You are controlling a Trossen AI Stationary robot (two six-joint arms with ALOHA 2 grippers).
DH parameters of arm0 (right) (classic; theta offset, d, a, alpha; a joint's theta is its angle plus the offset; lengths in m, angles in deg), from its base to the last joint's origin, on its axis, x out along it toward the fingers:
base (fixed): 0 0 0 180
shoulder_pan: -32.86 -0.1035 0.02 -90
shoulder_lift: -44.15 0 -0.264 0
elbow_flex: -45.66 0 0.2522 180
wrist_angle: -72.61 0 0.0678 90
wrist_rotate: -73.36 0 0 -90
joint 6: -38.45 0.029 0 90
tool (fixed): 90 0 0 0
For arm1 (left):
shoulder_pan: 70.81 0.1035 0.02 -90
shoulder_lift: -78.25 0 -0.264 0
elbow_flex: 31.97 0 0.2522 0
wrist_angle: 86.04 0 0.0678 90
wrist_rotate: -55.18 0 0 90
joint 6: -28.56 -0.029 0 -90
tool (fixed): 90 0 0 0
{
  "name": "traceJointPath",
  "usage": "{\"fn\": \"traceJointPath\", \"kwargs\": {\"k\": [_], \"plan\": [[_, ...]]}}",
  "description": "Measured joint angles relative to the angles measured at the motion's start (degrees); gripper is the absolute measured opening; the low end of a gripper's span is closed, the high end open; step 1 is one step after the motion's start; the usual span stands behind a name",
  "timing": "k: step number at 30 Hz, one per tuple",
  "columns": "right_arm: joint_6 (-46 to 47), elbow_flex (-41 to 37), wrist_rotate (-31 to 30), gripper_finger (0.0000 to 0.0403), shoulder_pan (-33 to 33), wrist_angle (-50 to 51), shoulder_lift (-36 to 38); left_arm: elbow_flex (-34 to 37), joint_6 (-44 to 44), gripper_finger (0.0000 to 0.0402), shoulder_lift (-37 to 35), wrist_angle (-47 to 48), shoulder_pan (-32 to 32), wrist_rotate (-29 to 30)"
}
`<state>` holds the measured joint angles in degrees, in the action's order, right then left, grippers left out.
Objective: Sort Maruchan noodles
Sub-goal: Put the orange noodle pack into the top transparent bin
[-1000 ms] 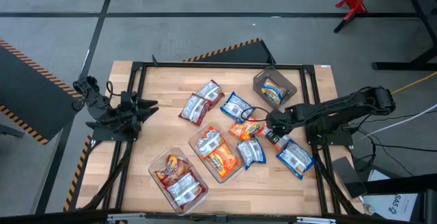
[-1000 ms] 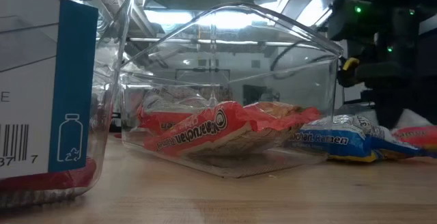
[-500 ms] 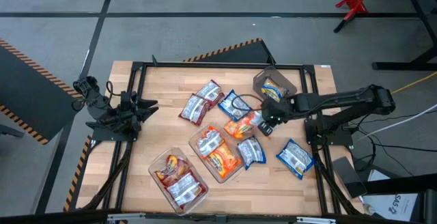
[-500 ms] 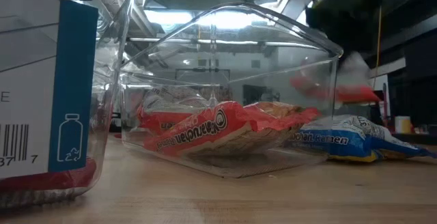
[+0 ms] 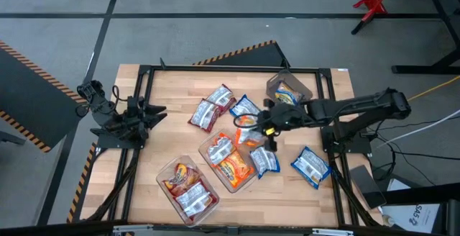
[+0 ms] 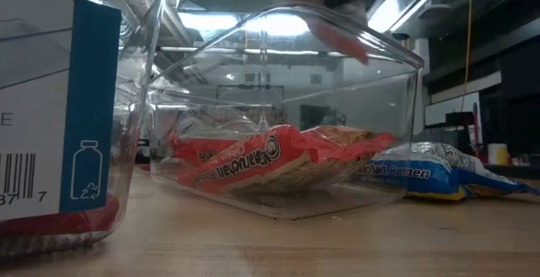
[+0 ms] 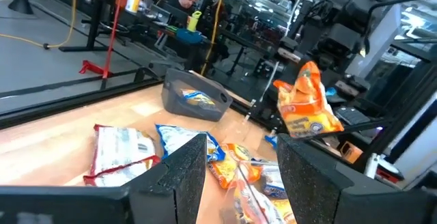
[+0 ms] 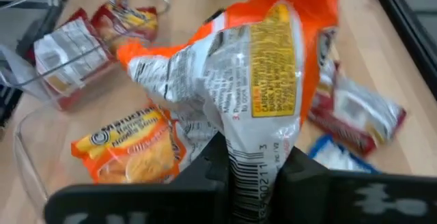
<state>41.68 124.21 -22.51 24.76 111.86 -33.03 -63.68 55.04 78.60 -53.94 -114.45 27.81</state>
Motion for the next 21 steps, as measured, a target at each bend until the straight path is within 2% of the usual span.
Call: {"fn": "traceJointPath", "kwargs": {"k": [10, 21], "plan": [[-7.97, -0.04, 5.2, 0.003, -1.01, -12.88, -6.43, 0.0, 0.46, 0.0172, 0.0, 0.05, -0.02, -2.56], [-9.94, -0.04, 9.32, 0.003, -1.0, -16.7, -7.2, 0.0, 1.31, 0.0172, 0.0, 0.23, -0.01, -2.33]]}}
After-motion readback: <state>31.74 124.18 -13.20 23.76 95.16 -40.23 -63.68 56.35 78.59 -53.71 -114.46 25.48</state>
